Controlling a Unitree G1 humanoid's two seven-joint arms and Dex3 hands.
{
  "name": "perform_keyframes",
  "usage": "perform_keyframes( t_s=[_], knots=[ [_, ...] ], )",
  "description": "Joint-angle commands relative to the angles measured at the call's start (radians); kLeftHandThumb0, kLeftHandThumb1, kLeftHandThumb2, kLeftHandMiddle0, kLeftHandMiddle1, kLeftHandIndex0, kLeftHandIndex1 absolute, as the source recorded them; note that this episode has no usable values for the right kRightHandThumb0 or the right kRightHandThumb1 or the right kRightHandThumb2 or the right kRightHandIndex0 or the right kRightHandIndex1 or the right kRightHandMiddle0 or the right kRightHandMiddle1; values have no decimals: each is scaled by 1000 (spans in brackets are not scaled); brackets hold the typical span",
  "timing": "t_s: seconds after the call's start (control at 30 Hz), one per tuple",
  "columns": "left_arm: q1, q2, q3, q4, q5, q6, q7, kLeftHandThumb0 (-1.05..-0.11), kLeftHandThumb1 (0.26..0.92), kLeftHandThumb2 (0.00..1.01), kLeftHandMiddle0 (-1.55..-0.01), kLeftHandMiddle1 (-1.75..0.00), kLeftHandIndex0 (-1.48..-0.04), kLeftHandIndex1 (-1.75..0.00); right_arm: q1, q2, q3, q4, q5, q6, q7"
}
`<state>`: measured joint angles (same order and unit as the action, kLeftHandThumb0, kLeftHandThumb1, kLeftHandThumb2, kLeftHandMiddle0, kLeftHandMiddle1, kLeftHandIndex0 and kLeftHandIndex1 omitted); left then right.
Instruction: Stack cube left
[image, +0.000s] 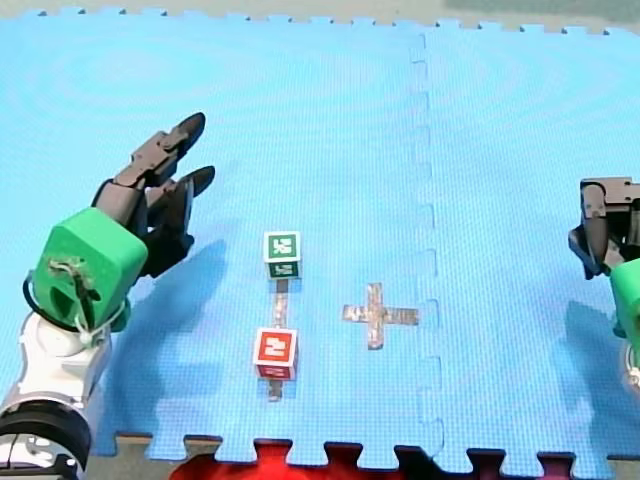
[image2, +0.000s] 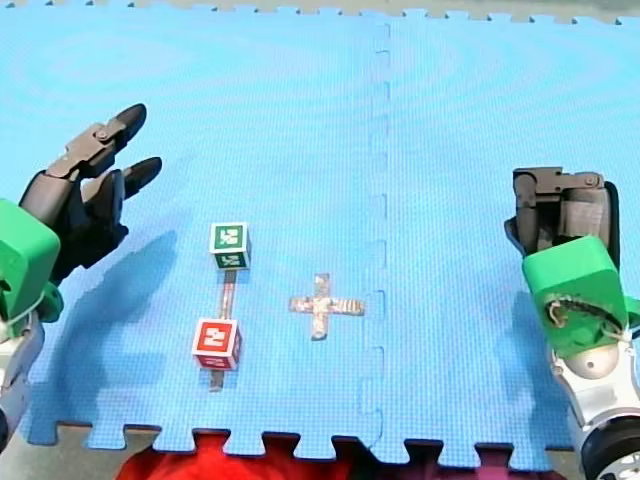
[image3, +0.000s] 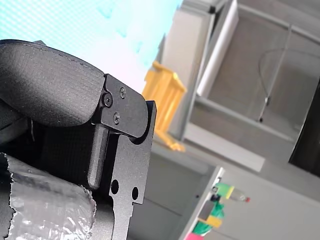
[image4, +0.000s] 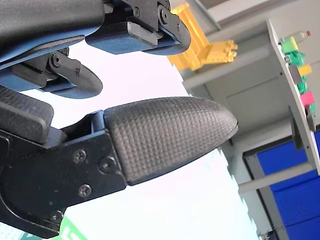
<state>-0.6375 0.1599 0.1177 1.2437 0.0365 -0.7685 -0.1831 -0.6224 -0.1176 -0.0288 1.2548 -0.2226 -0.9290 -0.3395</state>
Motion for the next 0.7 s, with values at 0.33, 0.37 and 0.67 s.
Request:
perform_keyframes(
  t_s=[0.33,0.37,0.67],
  knots=[
    [1,6,1,0,1,-1,6,-1048,921,763,-534,0,-333,-1,1,-6,1,1,-3,-3,-12],
    [2,6,0,0,2,-1,7,-1048,921,763,-535,0,-333,-1,1,-6,1,1,-4,-3,-13],
    [1,9,1,0,1,1,6,-1048,921,764,-538,-2,-336,-2,2,-6,8,-2,-11,2,-29]
  ],
)
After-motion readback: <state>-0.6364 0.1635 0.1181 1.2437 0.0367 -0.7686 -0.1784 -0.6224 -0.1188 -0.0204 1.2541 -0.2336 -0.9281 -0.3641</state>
